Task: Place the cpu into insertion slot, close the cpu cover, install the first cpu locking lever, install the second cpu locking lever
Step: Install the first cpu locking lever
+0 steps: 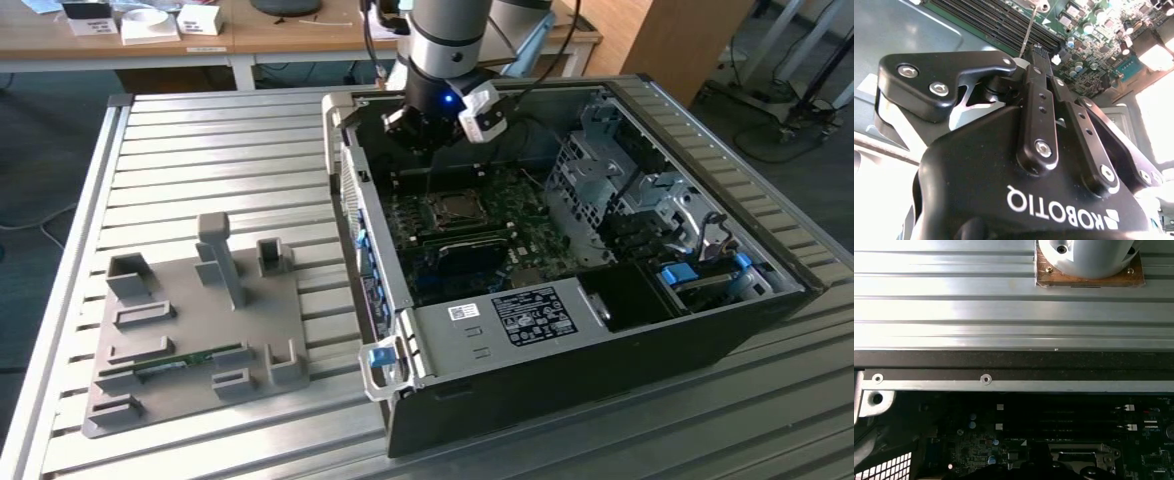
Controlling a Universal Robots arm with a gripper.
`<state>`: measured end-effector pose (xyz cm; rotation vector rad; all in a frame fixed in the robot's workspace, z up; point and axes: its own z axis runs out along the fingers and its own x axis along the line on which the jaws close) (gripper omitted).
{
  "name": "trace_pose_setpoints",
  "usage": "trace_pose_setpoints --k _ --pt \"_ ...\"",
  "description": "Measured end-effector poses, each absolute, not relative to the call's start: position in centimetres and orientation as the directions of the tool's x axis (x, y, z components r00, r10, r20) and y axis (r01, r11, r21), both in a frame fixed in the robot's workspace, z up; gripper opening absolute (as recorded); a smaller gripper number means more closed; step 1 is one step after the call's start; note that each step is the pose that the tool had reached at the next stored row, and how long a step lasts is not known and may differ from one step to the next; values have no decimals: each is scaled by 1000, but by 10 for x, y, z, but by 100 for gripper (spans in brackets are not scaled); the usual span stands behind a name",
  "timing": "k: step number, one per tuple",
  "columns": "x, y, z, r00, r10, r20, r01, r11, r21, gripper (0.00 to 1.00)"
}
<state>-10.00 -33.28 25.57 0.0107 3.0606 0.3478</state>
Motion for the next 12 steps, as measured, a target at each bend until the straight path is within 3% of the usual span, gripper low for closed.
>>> trace_pose_setpoints --k 12 --pt "-96 -333 255 -998 14 -60 0 974 224 11"
